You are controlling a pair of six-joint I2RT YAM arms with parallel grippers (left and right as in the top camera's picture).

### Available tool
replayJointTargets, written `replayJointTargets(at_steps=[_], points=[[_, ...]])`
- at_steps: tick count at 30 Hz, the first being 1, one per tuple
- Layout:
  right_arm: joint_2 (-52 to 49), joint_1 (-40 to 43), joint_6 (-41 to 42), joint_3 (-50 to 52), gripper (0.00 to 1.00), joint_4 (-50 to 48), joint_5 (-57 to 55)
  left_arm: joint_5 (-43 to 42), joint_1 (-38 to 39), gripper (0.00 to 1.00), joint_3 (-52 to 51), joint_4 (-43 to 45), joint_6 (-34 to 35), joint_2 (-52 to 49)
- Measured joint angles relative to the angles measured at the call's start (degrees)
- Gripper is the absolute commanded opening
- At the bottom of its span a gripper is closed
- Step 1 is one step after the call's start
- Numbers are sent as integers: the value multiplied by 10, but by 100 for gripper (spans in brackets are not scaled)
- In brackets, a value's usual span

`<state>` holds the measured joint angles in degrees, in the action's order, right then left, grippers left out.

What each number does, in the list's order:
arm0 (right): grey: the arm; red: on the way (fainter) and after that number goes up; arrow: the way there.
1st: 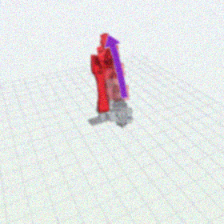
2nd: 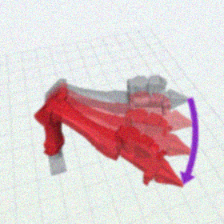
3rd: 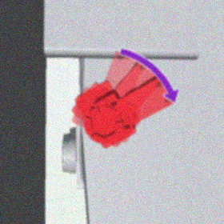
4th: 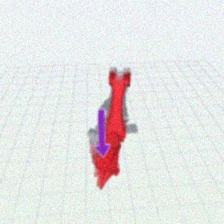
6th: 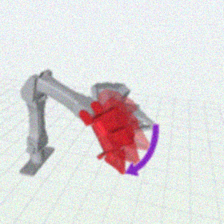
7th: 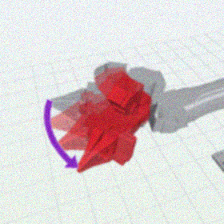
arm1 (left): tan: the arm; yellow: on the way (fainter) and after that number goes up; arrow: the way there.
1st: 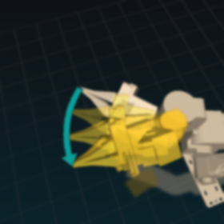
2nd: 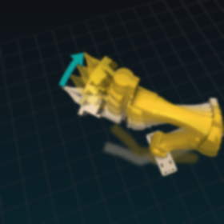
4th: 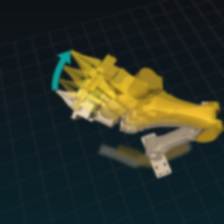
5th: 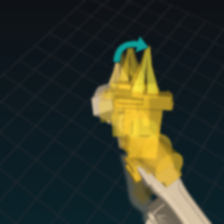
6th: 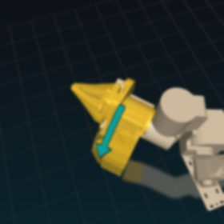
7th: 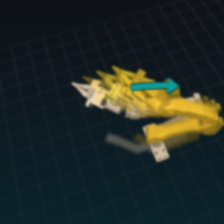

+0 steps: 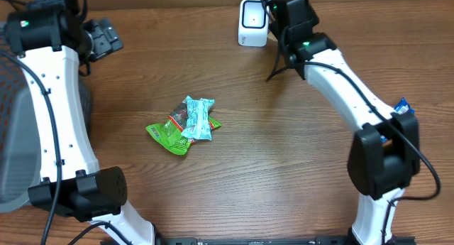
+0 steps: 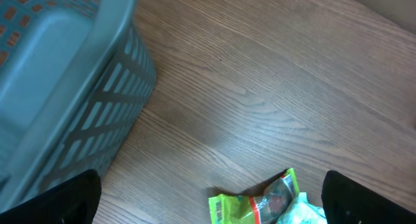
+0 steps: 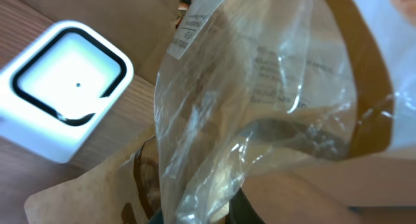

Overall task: Scan the item barcode
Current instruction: 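Hold the tan bag's barcode up to the white scanner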

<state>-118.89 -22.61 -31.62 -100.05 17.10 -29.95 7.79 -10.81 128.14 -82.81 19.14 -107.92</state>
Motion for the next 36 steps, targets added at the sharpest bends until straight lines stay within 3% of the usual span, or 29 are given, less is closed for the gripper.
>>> replayJointTargets(at_steps=[10,24,29,36], points=[[-78,-24,-120,0,4,-99,-57,-25,-1,100,0,-4,-88,0],[-139,-37,-241,0,4,-249,-117,-26,-1,100,0,-3,-104,0],[-141,-38,-323,0,4,-308,-145,-27,-1,100,0,-3,-104,0],[-141,-46,-454,0,4,-249,-168,-26,-1,100,0,-3,-104,0]])
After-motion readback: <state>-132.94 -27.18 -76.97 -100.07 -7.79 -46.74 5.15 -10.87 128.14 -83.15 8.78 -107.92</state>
